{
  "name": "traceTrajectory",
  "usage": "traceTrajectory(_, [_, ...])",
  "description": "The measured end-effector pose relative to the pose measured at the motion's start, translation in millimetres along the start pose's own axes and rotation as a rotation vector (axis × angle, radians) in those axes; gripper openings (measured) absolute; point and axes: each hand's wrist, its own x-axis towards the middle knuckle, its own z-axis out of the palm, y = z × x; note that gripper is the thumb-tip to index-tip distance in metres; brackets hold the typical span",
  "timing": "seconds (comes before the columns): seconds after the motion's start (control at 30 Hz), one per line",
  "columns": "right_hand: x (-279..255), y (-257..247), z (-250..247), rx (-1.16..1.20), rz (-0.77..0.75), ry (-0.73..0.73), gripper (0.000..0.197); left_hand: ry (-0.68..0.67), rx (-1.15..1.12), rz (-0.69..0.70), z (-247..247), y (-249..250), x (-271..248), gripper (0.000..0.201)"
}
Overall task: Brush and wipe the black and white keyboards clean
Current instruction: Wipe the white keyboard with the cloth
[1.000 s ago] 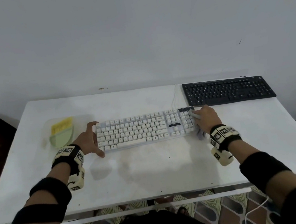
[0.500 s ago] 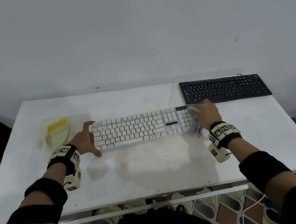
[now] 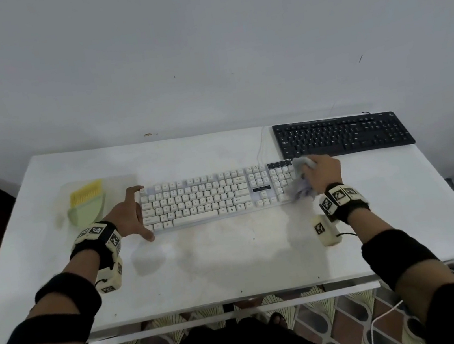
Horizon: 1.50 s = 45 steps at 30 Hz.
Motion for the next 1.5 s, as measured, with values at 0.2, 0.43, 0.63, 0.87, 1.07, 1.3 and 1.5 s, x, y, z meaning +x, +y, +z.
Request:
traceTrajectory(0.2, [-12, 14, 10, -0.077, -0.054, -0.161, 0.03, 0.012, -0.021, 0.0, 1, 0, -2, 0.146])
traceTrajectory(0.43, [-48, 34, -5, -0.053, -0.022, -0.14, 0.044, 0.007, -0.004, 0.0, 0, -1, 0, 0.147])
traceTrajectory(0.63, [-15, 10, 14, 0.048, -0.027, -0.042, 0.027, -0.006, -0.011, 0.005, 0, 1, -1, 0.147])
traceTrajectory(0.87, [-36, 20, 21, -0.011, 0.084, -0.109, 0.048, -0.014, 0.002, 0.018, -1, -3, 0, 0.147])
traceTrajectory(1.07, [-19, 8, 21, -0.065, 0.127, -0.195, 0.042, -0.049, 0.024, 0.018, -4, 2, -8, 0.148])
traceTrajectory(1.3, [-41, 19, 27, -0.089, 0.181, -0.282, 0.037, -0.081, 0.037, 0.011, 4, -8, -45, 0.142])
traceTrajectory(1.5, [-50, 8, 27, -0.107, 0.149, -0.19, 0.033, -0.068, 0.182, -0.001, 2, 6, -44, 0.138])
